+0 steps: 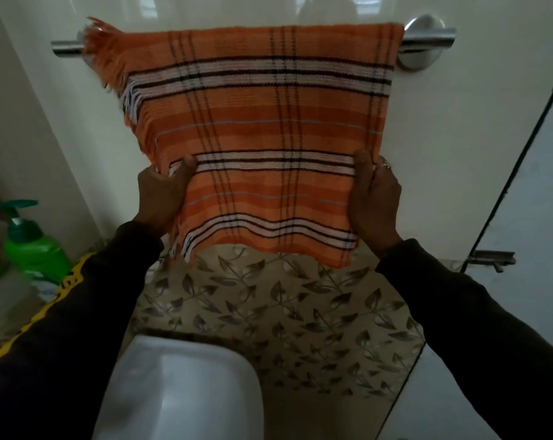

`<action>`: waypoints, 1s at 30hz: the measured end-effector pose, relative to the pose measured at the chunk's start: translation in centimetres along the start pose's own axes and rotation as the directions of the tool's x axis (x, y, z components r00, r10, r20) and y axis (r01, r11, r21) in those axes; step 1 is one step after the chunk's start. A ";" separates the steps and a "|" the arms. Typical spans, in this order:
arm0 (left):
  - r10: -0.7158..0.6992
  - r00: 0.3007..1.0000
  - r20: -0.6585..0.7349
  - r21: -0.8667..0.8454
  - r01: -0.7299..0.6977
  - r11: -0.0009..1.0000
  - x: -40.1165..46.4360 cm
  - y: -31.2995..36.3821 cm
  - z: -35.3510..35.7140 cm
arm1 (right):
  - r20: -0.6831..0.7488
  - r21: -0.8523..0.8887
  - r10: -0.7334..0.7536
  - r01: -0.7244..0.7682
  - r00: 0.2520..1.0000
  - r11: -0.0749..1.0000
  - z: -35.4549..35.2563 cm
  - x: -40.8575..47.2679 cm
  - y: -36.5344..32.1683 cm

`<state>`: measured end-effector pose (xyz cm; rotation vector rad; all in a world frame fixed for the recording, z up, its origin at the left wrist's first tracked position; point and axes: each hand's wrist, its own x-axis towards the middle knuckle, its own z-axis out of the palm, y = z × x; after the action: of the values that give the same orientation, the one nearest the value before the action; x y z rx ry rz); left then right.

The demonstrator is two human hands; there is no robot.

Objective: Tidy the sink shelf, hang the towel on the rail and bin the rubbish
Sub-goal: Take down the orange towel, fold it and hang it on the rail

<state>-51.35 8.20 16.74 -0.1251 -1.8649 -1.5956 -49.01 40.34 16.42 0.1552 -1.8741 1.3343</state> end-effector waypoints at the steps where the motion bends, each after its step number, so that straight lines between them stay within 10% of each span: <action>1: 0.008 1.000 0.008 0.006 -0.008 1.000 -0.2 -0.1 -0.1 | -0.020 -0.012 0.011 -0.012 1.000 1.000 0.1 -0.4 0.4; 11: 0.094 0.993 0.074 0.135 -0.103 0.985 -0.4 -1.6 -0.5 | -0.133 -0.018 -0.012 0.010 0.991 1.000 1.3 -3.0 2.2; 30: 0.073 0.973 0.219 0.253 -0.129 0.959 -0.9 -4.1 -2.6 | 0.081 -0.066 -0.014 0.019 0.997 0.998 -0.2 -4.1 7.7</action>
<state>-51.52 5.20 12.90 -0.2732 -2.1783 -1.2893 -50.22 42.42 8.09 0.1917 -1.9778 1.2691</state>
